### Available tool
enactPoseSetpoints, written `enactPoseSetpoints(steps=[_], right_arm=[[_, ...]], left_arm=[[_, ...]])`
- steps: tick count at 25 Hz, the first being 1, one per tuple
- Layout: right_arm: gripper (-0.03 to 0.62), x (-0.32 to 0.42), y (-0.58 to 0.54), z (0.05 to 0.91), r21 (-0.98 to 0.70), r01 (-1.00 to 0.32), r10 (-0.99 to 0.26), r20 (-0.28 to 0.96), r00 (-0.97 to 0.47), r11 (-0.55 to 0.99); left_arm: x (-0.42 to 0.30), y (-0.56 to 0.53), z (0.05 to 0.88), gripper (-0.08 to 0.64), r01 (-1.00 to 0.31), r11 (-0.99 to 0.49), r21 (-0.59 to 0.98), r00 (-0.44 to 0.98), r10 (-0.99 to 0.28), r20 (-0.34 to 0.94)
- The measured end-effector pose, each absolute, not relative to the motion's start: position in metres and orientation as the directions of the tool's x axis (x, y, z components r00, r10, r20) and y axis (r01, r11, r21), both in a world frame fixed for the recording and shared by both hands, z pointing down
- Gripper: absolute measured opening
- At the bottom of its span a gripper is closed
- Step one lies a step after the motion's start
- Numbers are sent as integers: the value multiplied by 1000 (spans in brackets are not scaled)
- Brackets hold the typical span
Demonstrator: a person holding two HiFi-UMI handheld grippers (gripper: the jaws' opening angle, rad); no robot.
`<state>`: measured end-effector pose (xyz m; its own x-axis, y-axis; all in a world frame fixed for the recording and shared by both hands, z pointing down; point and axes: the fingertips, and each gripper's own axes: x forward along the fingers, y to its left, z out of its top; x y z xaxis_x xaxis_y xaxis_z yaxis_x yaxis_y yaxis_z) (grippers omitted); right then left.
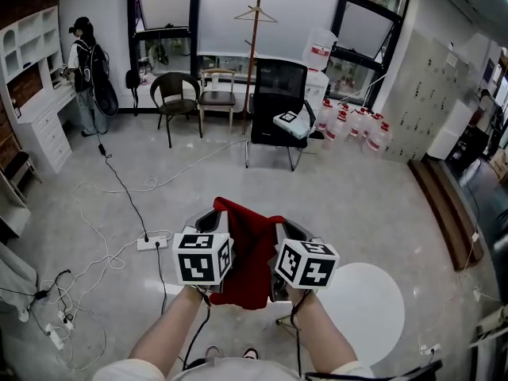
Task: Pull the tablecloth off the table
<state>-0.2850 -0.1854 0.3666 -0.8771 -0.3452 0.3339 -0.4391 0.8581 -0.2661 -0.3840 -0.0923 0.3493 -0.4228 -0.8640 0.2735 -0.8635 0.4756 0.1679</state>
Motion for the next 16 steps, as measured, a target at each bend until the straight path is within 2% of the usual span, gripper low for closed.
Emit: enactPoseSetpoints(steps=[16], right_arm=[[26,-266,-178,372,-295,-435,-343,316,-885,851]], left_arm=[[-375,-73,358,18,-855,490,169,-433,-855,286]])
